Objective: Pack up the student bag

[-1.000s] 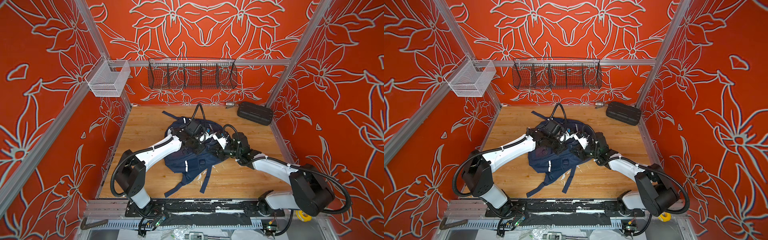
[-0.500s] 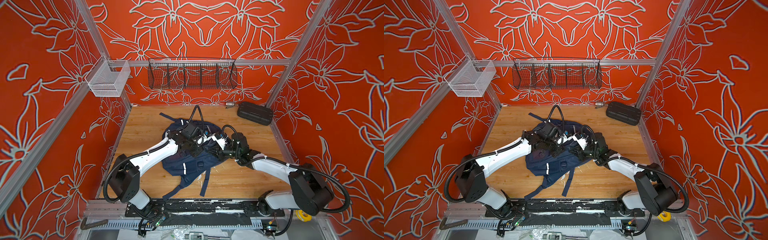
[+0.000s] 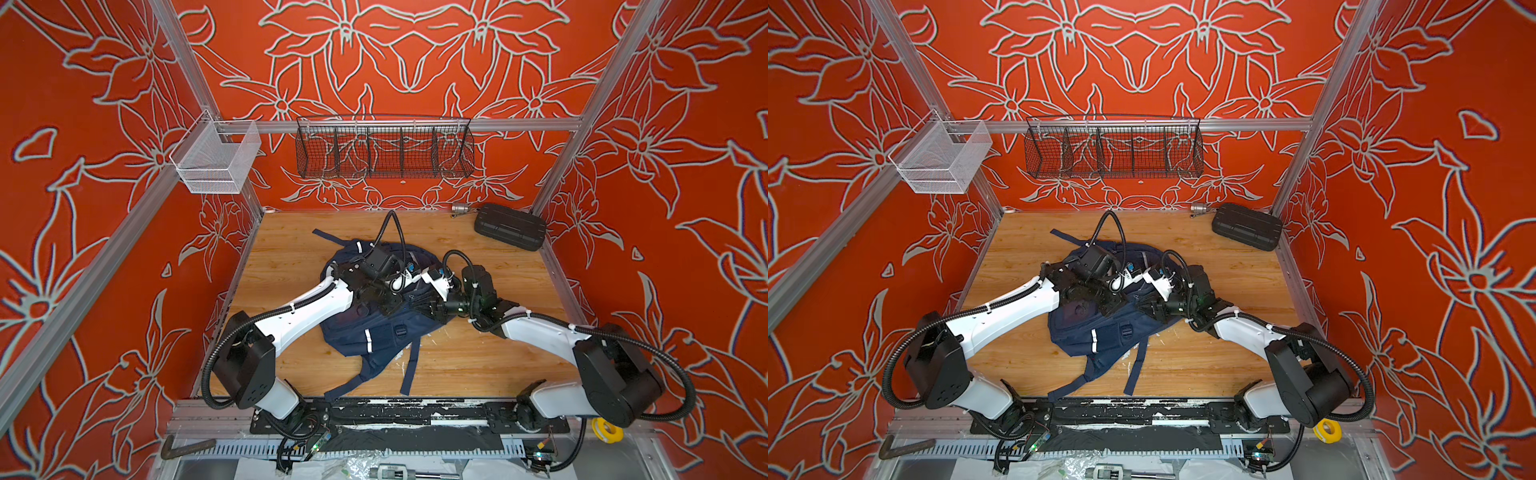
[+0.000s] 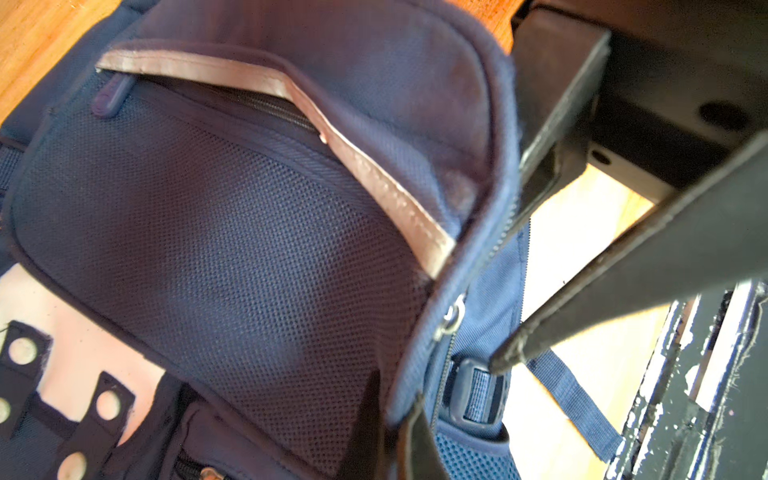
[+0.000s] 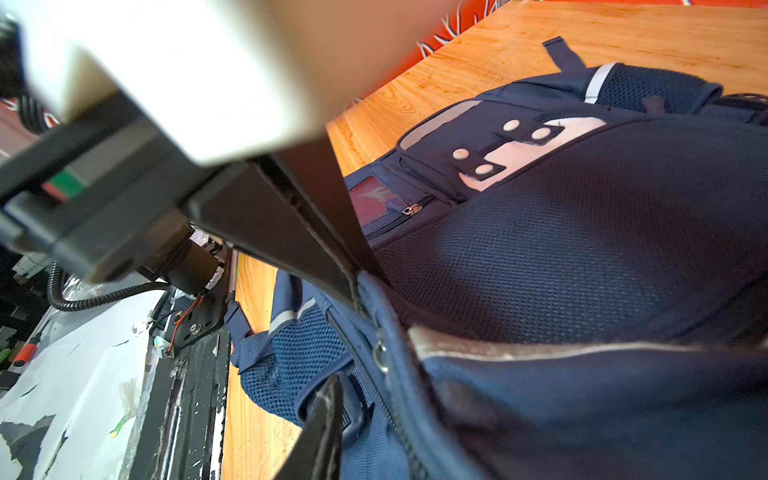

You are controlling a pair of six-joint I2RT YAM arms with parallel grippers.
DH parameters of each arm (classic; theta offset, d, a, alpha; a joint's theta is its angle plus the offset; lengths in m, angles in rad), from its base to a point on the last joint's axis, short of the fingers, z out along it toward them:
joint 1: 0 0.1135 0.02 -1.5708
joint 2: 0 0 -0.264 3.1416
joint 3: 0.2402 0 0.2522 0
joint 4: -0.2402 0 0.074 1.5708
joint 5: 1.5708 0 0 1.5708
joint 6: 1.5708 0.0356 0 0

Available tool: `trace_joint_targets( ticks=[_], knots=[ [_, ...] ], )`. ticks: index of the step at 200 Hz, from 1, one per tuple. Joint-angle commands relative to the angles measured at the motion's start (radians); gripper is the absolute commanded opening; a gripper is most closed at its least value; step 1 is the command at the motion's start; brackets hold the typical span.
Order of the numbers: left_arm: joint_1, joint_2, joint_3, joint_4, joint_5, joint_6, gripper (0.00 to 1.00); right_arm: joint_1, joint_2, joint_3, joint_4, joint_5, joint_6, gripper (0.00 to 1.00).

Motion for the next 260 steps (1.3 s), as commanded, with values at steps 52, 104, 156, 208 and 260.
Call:
trace_joint_targets(
  ticks=[52, 104, 156, 208, 260],
  knots=[
    [-0.023, -0.028, 0.049, 0.082, 0.152, -0.028, 0.00, 0.010, 0.038, 0.014, 0.045, 0.132, 0.025, 0.11],
    [-0.017, -0.055, 0.022, 0.028, 0.083, 0.034, 0.00, 0.005, -0.002, 0.009, -0.058, 0.122, -0.038, 0.00],
    [0.016, -0.108, -0.032, -0.038, 0.035, 0.099, 0.00, -0.067, -0.042, 0.032, -0.247, 0.117, -0.114, 0.00],
    [0.019, -0.105, -0.017, -0.025, 0.113, 0.076, 0.00, -0.093, -0.005, 0.091, -0.332, 0.047, -0.188, 0.00],
    [-0.023, -0.065, 0.033, 0.027, 0.146, 0.009, 0.00, -0.085, 0.042, 0.138, -0.330, 0.054, -0.176, 0.08]
  ],
)
